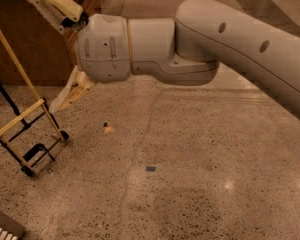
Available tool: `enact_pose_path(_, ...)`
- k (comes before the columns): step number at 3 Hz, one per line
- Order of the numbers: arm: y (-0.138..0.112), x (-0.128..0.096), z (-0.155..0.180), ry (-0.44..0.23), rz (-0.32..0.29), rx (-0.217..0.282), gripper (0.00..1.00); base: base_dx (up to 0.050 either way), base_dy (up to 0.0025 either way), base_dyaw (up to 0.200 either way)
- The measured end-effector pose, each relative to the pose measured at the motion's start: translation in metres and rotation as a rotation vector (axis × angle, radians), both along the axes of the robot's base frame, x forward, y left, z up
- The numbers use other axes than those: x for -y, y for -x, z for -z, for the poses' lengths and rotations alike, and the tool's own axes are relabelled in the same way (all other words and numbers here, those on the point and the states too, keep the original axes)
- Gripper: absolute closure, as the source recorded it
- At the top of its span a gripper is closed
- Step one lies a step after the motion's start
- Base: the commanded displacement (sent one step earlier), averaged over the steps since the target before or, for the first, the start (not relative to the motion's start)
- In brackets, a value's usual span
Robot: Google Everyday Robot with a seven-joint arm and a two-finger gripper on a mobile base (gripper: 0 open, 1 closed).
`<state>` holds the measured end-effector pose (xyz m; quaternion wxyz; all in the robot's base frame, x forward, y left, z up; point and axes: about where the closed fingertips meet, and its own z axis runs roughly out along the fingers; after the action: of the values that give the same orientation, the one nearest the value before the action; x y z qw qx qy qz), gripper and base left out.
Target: Pick orange can from top drawer and place on counter
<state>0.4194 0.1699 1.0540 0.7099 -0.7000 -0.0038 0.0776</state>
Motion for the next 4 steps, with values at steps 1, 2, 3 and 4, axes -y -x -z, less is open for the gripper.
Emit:
enact_pose_path(1,0.0093,0.0050,-0.0023,0.008,-0.010,-0.002,0.00,0.000,-0.00008,0.199)
enact_pose_path(2,0.0093,0.0050,-0.0023,0.008,-0.010,-0.002,0.00,0.000,0.00035,0.196)
enact_pose_path(3,0.0093,0.0050,-0.0023,0.008,-0.010,-0.002,0.00,0.000,0.00002,0.200)
enact_pose_path(4,0.0093,0.0050,-0.0023,0.008,-0.010,-0.002,0.00,0.000,-0.00004,0.200)
